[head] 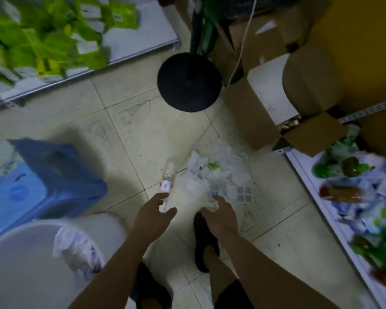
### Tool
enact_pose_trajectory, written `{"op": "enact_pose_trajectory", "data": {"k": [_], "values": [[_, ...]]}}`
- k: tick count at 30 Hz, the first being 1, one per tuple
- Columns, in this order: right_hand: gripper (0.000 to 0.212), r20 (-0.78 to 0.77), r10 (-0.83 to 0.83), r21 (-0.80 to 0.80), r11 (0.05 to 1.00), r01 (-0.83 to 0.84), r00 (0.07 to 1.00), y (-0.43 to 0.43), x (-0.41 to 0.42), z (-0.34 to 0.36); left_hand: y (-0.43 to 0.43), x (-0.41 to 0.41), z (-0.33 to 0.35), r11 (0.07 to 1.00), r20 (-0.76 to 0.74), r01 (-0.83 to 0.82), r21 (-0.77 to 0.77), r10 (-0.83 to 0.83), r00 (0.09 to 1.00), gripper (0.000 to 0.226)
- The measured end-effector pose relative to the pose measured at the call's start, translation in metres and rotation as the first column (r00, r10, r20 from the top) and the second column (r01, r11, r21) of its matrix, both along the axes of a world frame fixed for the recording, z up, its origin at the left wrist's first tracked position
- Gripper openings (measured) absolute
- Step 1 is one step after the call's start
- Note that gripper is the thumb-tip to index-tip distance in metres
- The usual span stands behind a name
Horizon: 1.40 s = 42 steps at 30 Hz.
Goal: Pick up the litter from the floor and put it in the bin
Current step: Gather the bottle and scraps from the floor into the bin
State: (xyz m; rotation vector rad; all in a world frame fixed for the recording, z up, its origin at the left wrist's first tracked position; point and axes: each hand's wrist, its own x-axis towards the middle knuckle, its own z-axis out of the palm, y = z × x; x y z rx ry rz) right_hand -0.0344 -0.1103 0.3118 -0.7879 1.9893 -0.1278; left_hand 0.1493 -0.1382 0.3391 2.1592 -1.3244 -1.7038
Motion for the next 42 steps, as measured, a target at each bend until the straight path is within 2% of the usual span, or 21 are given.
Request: {"op": "enact_pose_trajectory", "data": {"k": [5, 9, 13, 16, 21, 24, 26, 29, 33, 35, 37, 38, 42], "values": [[0.061, -0.017, -0.055, 0.033, 0.998, 0.055, 0.998, -0.022, -0.071, -0.062, -0.039, -0.058, -0.061, 0.997, 0.114, 0.078, 0.025, -0.08, 0.99, 0.056], [0.06, -0.021, 0.051, 0.062, 0.997, -0.049, 0.999, -0.039, -0.093, -0.119, -0.06, -0.064, -0.124, 0.996, 0.218, 0.094, 0.011, -0.094, 0.971, 0.048], [0.064, 0.024, 0.195, 0.112, 0.974, -0.196, 0.981, -0.054, -0.078, -0.185, -0.074, -0.051, -0.201, 0.996, 0.325, 0.083, 0.041, -0.092, 0.941, 0.065], [0.064, 0.06, 0.367, 0.134, 0.918, -0.372, 0.928, -0.061, -0.053, -0.248, -0.079, -0.041, -0.27, 0.995, 0.368, 0.074, 0.07, -0.095, 0.925, 0.079], [0.076, -0.036, 0.583, 0.126, 0.809, -0.575, 0.812, -0.058, -0.016, -0.358, -0.071, -0.031, -0.379, 0.993, 0.363, 0.083, 0.08, -0.107, 0.926, 0.105], [0.077, -0.101, 0.673, 0.185, 0.737, -0.651, 0.733, -0.055, -0.004, -0.401, -0.062, -0.024, -0.414, 1.0, 0.337, 0.025, 0.014, -0.028, 0.941, 0.101], [0.062, -0.156, 0.694, 0.186, 0.72, -0.669, 0.703, -0.056, 0.002, -0.42, -0.059, -0.016, -0.425, 0.999, 0.3, 0.032, -0.024, -0.024, 0.954, 0.096], [0.036, -0.133, 0.605, 0.086, 0.796, -0.599, 0.785, -0.058, 0.008, -0.416, -0.064, -0.003, -0.415, 0.999, 0.241, 0.023, -0.032, -0.014, 0.97, 0.102], [0.031, -0.024, 0.344, -0.02, 0.939, -0.344, 0.939, -0.07, 0.01, -0.358, -0.076, 0.005, -0.36, 0.999, 0.192, -0.001, -0.039, 0.009, 0.981, 0.112], [0.03, 0.118, 0.134, -0.007, 0.991, -0.134, 0.984, -0.085, 0.009, -0.313, -0.081, 0.004, -0.322, 0.998, 0.154, -0.028, -0.051, 0.036, 0.987, 0.113], [0.029, 0.249, -0.082, 0.031, 0.997, 0.077, 0.965, -0.102, 0.007, -0.264, -0.087, 0.002, -0.279, 0.997, 0.122, -0.058, -0.059, 0.065, 0.99, 0.112], [0.031, 0.27, -0.133, 0.016, 0.991, 0.133, 0.954, -0.112, 0.006, -0.24, -0.09, 0.001, -0.257, 0.996, 0.113, -0.063, -0.063, 0.07, 0.991, 0.112], [0.019, 0.371, -0.147, -0.079, 0.979, 0.189, 0.917, -0.149, 0.004, -0.141, -0.105, 0.003, -0.168, 0.98, 0.107, -0.15, -0.128, 0.164, 0.981, 0.107]]}}
